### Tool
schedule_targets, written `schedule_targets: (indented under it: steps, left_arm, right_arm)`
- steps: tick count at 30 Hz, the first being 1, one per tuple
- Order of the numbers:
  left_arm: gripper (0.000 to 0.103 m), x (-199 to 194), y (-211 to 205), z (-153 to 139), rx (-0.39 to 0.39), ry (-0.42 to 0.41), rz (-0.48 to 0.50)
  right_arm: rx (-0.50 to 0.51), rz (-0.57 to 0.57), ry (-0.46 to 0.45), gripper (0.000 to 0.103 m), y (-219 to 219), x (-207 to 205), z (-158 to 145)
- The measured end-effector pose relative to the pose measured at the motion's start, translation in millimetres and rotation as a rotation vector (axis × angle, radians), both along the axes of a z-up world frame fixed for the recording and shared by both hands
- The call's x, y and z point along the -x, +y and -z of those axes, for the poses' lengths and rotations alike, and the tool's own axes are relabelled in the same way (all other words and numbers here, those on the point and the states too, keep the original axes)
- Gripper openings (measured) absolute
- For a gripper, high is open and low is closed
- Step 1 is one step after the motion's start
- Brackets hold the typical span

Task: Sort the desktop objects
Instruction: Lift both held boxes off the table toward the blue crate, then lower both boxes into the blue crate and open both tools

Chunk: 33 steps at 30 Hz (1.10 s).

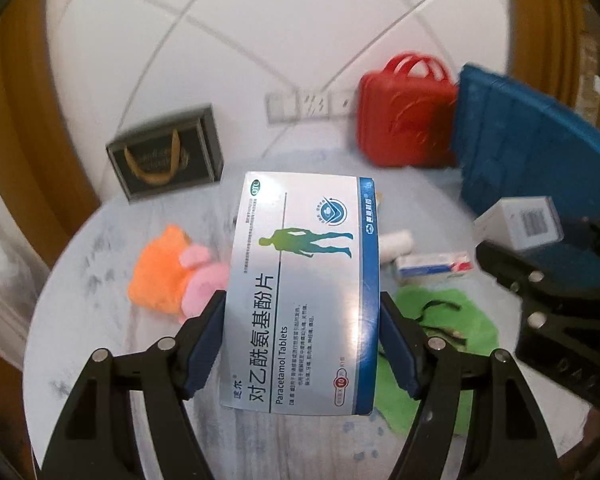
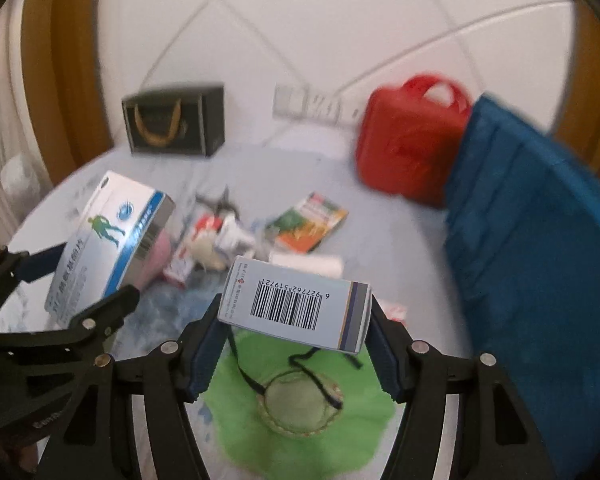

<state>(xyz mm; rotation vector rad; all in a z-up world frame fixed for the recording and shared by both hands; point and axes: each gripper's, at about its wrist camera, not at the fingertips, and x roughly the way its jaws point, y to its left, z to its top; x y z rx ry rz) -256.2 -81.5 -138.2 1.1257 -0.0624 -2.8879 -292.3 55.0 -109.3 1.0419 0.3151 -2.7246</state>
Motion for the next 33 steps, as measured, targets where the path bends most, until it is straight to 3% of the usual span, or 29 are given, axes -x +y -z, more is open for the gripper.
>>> schedule_targets:
  steps: [10,15,19,26,33]
  left_arm:
    - [0.071,-32.9,54.7,-74.9,-0.021,0.139,0.108]
    - [0.071,-46.0,115.7,-115.2,-0.023,0.231,0.133]
    - [0.071,-55.0,188.1,-135.6,-0.035,0.296,0.159]
    - [0.072,-73.6,337.5,-154.5,-0.021,0.322,0.198]
    - [0.072,-74.0,442.7,-138.7,0.014,0.196,0.241]
  right_arm:
    - [-0.008,0.14,0.201,0.064,67.2,-53.4,-94.8]
    - [0.026,0.179,0.293,0.064,131.1,-75.2,-132.4]
    - [0.014,0.204,0.371,0.064,201.5,-95.8,-156.5]
    - [-0.033,0.213,0.4,0.065,337.3,-115.2,-166.7]
    - [-0.057,0.242,0.298,0.065,441.9,-110.9,-138.5]
